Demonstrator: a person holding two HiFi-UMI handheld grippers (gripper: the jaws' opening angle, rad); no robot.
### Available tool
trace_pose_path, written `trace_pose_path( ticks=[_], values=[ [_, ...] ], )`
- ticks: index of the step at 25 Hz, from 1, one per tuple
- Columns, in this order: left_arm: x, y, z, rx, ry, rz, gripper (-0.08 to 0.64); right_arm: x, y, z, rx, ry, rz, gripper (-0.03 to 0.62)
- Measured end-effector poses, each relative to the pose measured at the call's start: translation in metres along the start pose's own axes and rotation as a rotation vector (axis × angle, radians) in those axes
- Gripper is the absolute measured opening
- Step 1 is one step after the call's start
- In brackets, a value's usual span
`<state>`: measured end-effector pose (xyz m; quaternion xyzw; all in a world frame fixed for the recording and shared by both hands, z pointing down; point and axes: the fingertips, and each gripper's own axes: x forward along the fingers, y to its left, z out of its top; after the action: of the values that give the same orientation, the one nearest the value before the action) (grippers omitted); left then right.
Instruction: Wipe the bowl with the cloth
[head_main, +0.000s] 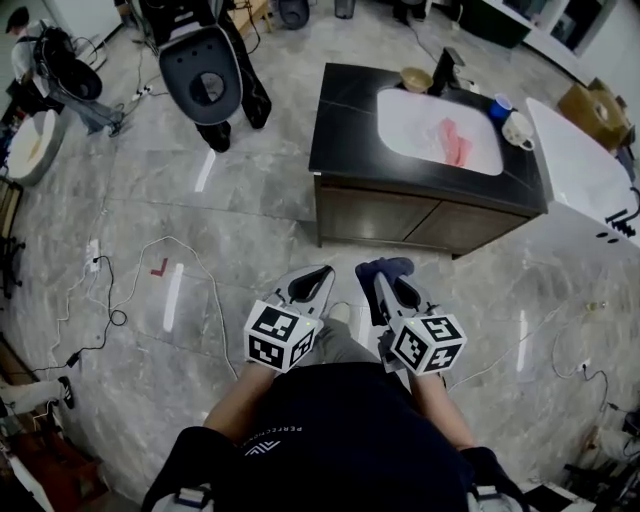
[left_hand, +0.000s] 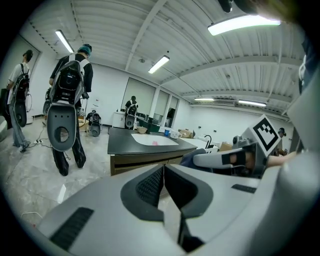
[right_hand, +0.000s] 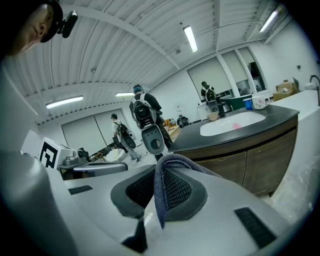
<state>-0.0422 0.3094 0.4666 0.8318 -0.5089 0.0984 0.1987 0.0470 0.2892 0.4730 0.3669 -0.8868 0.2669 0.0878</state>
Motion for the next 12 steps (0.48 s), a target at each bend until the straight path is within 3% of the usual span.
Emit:
trace_pose_path(
  ticks=[12],
  values=[
    [0.041,0.057,0.036,0.003,0.021,0.004,0.011,0.084,-0.011,0.040,0.011,0.032,0.050,0.048]
  ],
)
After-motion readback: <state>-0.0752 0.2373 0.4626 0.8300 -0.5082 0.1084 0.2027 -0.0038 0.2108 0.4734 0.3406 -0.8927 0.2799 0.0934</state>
